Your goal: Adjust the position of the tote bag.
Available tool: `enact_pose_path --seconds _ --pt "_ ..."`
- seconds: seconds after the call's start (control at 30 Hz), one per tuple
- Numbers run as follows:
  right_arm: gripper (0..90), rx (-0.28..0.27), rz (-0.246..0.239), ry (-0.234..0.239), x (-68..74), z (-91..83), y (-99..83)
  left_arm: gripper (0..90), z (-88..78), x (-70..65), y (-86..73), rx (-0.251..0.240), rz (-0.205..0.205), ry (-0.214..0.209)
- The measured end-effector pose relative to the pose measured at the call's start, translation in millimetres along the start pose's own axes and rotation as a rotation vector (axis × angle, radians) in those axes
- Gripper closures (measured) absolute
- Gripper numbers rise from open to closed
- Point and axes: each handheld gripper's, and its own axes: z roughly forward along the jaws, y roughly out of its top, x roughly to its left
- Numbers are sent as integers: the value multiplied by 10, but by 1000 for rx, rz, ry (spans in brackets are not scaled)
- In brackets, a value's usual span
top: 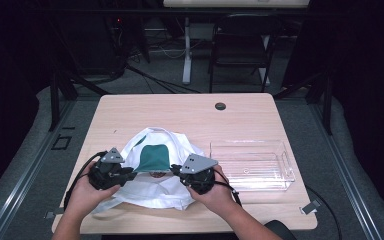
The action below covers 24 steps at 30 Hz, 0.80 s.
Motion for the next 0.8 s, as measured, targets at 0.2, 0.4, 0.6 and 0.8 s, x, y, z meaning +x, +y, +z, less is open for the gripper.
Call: enact_pose_path --seconds 0.2,0.4,0.6,0.8 --pt "874 1 4 6 -1 -3 -5 799 -21 -18 10 -15 3 7" --pt "873 -3 2 3 11 -3 -8 830 -30 -29 19 -18 6 16" --pt "872 -1 6 12 27 2 -11 860 -56 -31 24 -26 0 17" --pt "871 4 3 1 47 -2 -11 866 -89 -30 56 -35 9 27"
